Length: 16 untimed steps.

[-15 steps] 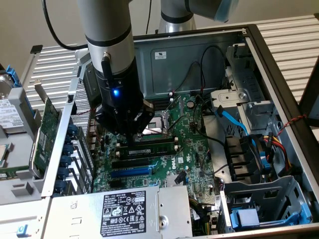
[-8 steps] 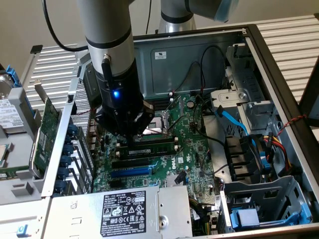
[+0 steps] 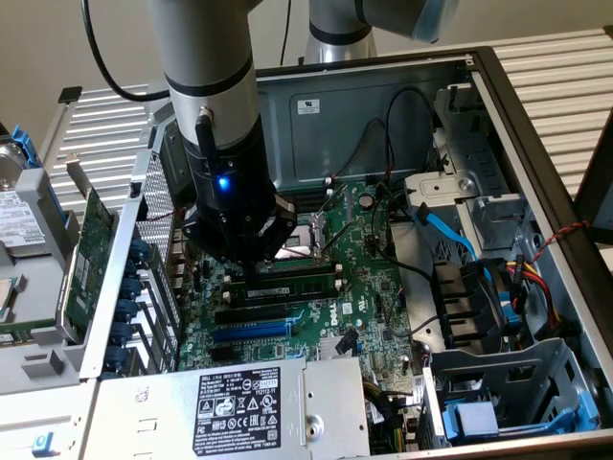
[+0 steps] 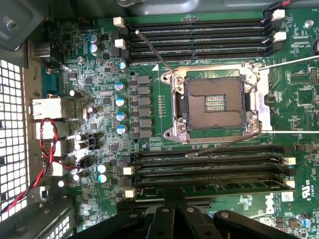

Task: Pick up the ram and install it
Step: 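Press down the ram until it locks into place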

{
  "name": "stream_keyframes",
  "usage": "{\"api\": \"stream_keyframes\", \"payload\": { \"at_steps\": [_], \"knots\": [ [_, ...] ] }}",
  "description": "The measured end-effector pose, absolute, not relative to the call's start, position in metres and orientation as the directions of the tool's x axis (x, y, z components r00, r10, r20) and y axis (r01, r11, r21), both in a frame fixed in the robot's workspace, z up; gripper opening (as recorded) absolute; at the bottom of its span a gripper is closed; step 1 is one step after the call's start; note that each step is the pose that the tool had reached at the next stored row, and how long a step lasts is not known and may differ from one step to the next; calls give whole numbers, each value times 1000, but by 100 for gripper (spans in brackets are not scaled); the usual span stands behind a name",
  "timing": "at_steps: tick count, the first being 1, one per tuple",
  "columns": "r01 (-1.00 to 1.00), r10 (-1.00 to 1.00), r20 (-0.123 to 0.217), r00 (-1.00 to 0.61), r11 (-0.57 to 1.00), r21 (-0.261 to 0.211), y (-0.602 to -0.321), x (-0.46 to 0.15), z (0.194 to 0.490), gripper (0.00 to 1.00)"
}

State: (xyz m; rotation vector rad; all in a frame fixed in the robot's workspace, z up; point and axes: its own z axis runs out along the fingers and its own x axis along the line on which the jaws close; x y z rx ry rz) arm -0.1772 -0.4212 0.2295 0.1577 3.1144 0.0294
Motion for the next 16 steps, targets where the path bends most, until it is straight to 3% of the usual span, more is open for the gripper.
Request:
{"api": "stream_keyframes", "payload": {
  "at_steps": [16],
  "knots": [
    [102, 103, -22, -994, 995, 20, -421, -178, 228, 11]
  ]
}}
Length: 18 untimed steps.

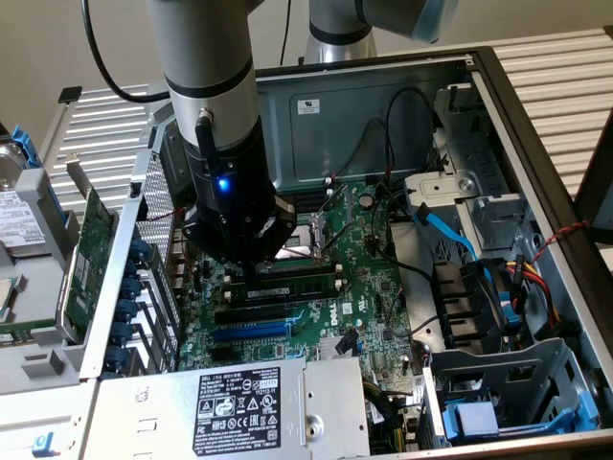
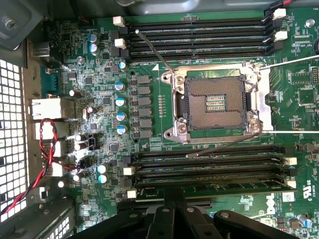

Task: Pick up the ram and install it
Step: 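Press down the ram until it locks into place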

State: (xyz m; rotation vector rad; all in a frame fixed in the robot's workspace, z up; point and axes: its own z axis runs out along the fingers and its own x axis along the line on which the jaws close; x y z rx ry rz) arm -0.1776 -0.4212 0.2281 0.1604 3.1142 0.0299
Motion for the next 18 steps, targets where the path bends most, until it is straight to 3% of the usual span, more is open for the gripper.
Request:
{"api": "stream_keyframes", "payload": {
  "at_steps": [11, 18],
  "knots": [
    [106, 106, -23, -994, 994, 21, -421, -178, 229, 11],
    [107, 108, -22, -994, 994, 21, -421, -175, 244, 11]
  ]
}}
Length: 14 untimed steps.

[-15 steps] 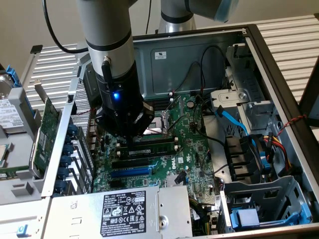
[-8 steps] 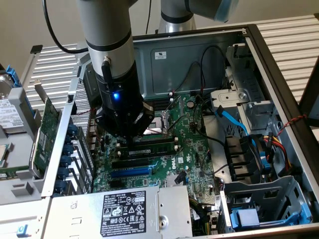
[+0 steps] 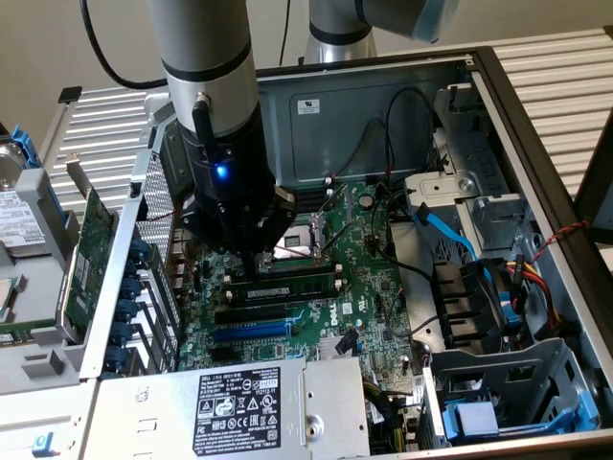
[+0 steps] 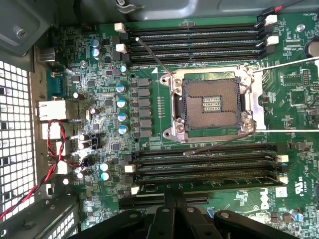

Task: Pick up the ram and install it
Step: 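Press down the ram until it locks into place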

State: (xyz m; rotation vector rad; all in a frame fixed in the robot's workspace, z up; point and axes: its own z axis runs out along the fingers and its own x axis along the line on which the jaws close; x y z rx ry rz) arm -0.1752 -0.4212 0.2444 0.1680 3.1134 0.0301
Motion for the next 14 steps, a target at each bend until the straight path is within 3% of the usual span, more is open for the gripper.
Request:
{"api": "stream_keyframes", "payload": {
  "at_steps": [14],
  "knots": [
    [107, 108, -21, -994, 994, 21, -423, -151, 258, 11]
  ]
}}
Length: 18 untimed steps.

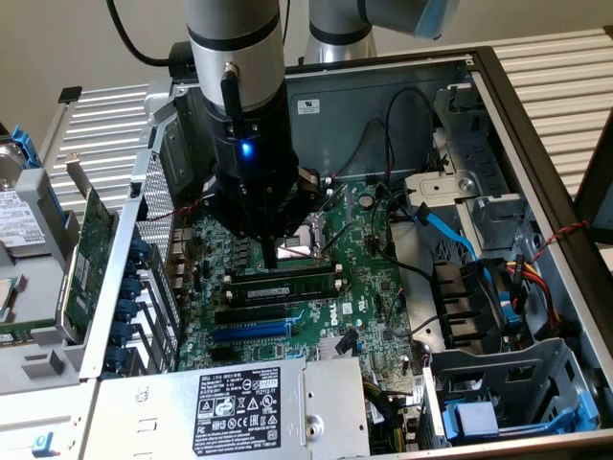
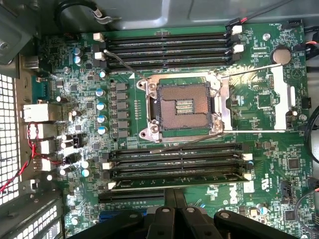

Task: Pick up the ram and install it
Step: 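Press down the ram until it locks into place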

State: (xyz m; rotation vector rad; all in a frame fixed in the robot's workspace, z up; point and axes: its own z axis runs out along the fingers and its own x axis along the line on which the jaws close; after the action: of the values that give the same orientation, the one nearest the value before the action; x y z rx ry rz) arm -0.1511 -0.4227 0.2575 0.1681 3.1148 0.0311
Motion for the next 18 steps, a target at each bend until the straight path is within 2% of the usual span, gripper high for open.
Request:
{"api": "stream_keyframes", "payload": {
  "at_steps": [18],
  "knots": [
    [107, 108, -21, -994, 994, 21, -424, -98, 249, 11]
  ]
}}
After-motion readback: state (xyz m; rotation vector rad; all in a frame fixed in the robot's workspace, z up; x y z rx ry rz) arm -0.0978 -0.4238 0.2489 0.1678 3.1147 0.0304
